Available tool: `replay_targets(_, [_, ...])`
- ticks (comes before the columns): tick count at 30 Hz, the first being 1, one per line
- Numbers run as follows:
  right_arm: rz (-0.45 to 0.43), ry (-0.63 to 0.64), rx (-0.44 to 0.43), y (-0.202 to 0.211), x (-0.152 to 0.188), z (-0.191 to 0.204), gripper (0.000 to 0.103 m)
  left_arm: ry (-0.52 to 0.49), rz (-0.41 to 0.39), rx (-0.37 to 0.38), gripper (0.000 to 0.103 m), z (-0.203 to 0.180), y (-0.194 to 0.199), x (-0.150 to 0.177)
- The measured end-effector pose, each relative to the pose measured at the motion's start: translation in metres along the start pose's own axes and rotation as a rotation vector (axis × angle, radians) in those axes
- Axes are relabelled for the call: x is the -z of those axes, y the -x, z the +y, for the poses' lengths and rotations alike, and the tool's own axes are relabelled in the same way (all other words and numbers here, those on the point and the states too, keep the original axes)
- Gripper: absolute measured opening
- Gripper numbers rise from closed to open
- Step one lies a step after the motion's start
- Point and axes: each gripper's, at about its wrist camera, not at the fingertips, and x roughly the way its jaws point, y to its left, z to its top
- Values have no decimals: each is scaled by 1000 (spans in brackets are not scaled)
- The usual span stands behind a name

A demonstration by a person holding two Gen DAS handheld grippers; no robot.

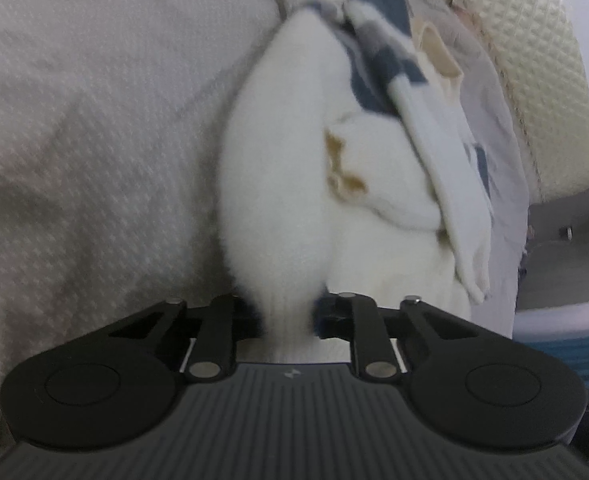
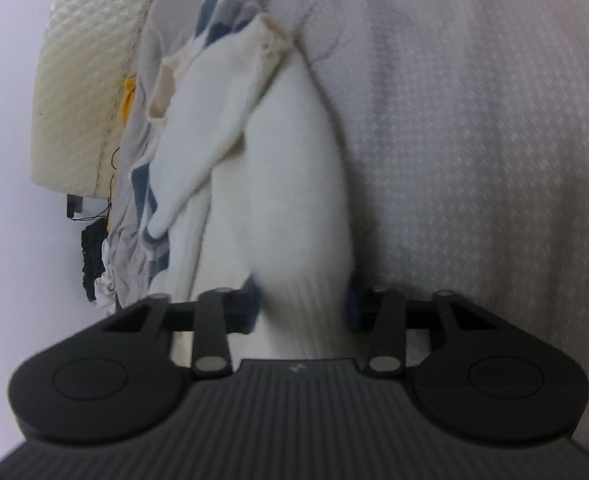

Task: Fold large clothes
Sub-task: 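Lift the pinched hem with both grippers and fold it toward the collar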

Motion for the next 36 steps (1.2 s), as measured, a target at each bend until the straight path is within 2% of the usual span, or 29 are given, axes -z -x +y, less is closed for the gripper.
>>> replay_targets(1, [10, 12, 2, 0, 1, 1, 24, 4, -16, 15, 18, -1, 2, -1])
replay_targets(4, [24, 16, -27, -1, -1, 3, 18, 23, -47, 56, 15, 0, 13, -5])
replay_targets(6, [7, 14, -66, 5, -4, 5, 17, 49, -69, 100, 14, 2, 23, -8])
replay_targets(8, [-45, 60, -113, 18, -5, 16, 16, 82, -94, 128, 14, 6, 35, -11])
replay_targets(13, [-127, 99, -266, 45, -15, 28, 15, 107, -137, 213, 11, 4, 61, -16])
replay_targets(18, [-165, 123, -379, 57, -22, 38, 15, 54, -185, 252, 8, -12, 91, -21])
replay_targets(22, [-173, 179, -435, 61, -27, 57, 15, -25, -220, 251, 8, -30, 105, -23])
replay_targets(25, [-179, 181, -481, 65, -32, 61, 15, -34, -237, 289, 8, -33, 117, -24])
replay_targets(30, [-185, 222, -523, 81, -30, 66, 15, -74, -257, 317, 7, -42, 139, -22])
replay_targets(36, [-183, 280, -551, 108, -14, 74, 15, -120, -249, 311, 7, -48, 175, -9])
